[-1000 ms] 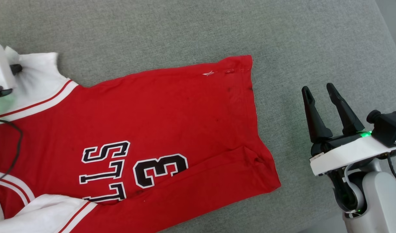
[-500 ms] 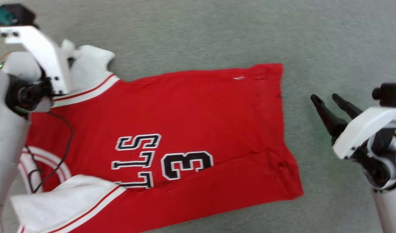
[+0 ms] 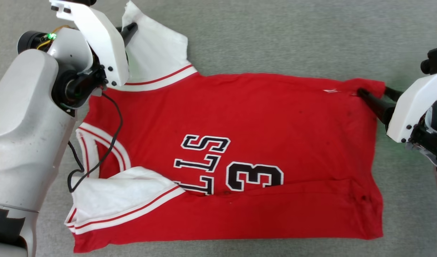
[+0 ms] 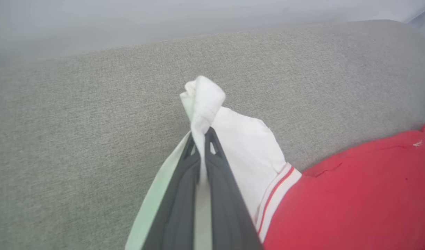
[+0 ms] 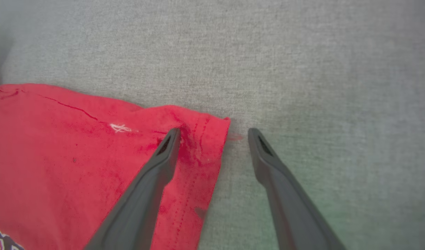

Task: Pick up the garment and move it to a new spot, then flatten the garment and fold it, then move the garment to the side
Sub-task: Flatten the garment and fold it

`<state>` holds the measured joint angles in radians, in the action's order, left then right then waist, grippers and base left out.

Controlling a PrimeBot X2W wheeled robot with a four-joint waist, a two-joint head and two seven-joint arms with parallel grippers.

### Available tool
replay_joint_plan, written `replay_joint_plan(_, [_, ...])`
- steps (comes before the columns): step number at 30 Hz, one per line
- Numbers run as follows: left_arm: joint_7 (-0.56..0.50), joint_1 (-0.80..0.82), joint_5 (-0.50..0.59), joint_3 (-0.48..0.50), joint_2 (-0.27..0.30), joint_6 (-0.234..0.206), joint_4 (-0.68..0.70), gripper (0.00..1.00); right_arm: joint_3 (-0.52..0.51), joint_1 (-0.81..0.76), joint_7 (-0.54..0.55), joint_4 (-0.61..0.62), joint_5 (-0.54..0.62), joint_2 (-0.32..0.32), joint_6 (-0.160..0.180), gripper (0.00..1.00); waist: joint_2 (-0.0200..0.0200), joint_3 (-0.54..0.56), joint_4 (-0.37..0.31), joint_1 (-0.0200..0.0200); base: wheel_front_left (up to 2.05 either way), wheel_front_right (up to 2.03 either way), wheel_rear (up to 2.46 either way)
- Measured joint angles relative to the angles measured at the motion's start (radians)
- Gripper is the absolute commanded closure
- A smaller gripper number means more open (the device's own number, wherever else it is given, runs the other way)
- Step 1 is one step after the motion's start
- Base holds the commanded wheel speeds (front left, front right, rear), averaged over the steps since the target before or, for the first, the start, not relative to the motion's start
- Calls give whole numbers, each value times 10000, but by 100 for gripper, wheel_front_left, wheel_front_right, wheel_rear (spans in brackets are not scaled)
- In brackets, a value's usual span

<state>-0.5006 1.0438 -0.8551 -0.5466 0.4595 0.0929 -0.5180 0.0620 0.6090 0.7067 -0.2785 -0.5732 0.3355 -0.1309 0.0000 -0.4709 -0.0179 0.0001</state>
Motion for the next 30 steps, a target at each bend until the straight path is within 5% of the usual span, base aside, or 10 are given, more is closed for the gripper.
replay_joint_plan(4, [173, 11, -17, -46, -44, 69, 4, 100, 128, 254, 548, -330, -13, 125, 2, 0, 0, -112, 241, 0, 0, 0, 0])
replay_joint_plan(5, [240, 7, -35, -73, -58, 127, 12, 100, 153, 328, 767, -460, -86, 163, 2, 14, 0, -155, 355, -1, 0, 0, 0])
replay_joint_plan(6, [290, 3, -50, -79, -56, 130, 13, 100, 176, 391, 932, -518, -109, 190, 2, 62, 0, -169, 393, -1, 0, 0, 0])
replay_joint_plan(7, [303, -5, -88, -90, -52, 146, 23, 100, 245, 438, 1041, -535, -157, 242, 4, 90, 0, -174, 418, -1, 0, 0, 0])
replay_joint_plan(8, [359, -26, -98, -121, -48, 180, 38, 100, 318, 462, 1083, -558, -173, 268, 4, 100, 0, -167, 440, -1, 0, 0, 0])
replay_joint_plan(24, [1530, -1381, -460, 29, 313, 274, 376, 100, 537, 216, -236, -115, -27, 554, 0, 100, 0, 1123, 451, -1, 0, 0, 0])
replay_joint_plan(30, [2428, -3120, -631, 341, 654, -163, 1392, 100, 205, -1140, -734, 522, -188, 506, 0, 100, 0, 1892, 503, -1, 0, 0, 0])
